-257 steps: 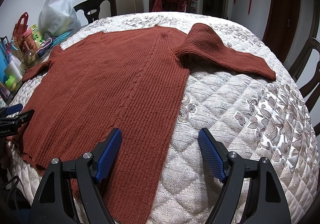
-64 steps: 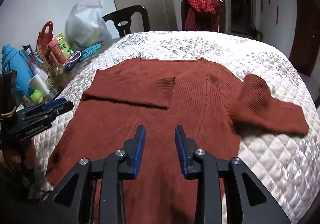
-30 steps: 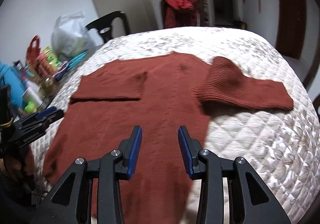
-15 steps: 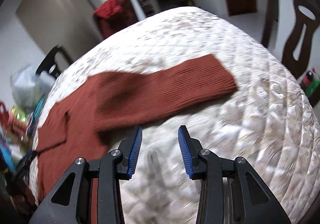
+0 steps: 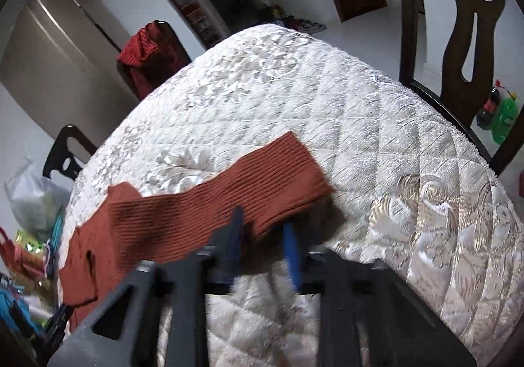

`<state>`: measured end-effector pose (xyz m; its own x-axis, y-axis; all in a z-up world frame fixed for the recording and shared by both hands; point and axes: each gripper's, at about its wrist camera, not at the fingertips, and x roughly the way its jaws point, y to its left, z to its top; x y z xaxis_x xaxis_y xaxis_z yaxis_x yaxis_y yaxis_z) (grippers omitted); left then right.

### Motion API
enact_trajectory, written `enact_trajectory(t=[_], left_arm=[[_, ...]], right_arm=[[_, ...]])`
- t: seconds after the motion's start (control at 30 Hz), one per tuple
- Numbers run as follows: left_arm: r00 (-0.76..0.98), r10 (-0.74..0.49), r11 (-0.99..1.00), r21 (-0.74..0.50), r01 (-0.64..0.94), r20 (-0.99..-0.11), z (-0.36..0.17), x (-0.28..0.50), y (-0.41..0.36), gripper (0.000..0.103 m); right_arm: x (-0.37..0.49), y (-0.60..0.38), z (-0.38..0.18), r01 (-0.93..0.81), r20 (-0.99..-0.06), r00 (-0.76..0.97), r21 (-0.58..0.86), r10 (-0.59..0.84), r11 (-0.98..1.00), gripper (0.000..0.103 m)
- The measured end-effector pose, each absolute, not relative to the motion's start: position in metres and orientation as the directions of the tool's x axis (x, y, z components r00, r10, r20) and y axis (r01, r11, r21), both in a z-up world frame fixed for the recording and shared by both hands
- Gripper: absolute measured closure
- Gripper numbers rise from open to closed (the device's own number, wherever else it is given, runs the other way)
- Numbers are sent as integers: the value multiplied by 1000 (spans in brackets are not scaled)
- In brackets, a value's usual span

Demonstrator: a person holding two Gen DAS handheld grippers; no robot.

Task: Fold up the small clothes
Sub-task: 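Close the right tool on the sleeve cuff, then fold the sleeve across the chest over the first sleeve, open right tool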

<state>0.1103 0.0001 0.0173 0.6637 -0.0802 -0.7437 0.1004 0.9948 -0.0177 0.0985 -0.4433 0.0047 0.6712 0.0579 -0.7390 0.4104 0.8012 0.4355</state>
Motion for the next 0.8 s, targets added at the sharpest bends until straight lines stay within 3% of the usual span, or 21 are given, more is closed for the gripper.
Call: enact_trajectory(t=[0.2,0.43,0.6,0.8], left_arm=[[667,-89,994,-29,101,-739,18,111,2,55],[689,-111,993,-50,108,-716,30,104,3,55],[702,-119,993,-72,96,-702,38,98,12,55],[697,-122,992,-106,66,-707,39,97,26,55]], right_arm=[[95,-425,39,318,-669,738,460,88,829,97],[111,-338,106,46,-566,790,440,237,897,97],[134,-259,111,-130,-569,732,424,375,896,97],[154,-177,66,-254,-650,587,418,483,872,97]])
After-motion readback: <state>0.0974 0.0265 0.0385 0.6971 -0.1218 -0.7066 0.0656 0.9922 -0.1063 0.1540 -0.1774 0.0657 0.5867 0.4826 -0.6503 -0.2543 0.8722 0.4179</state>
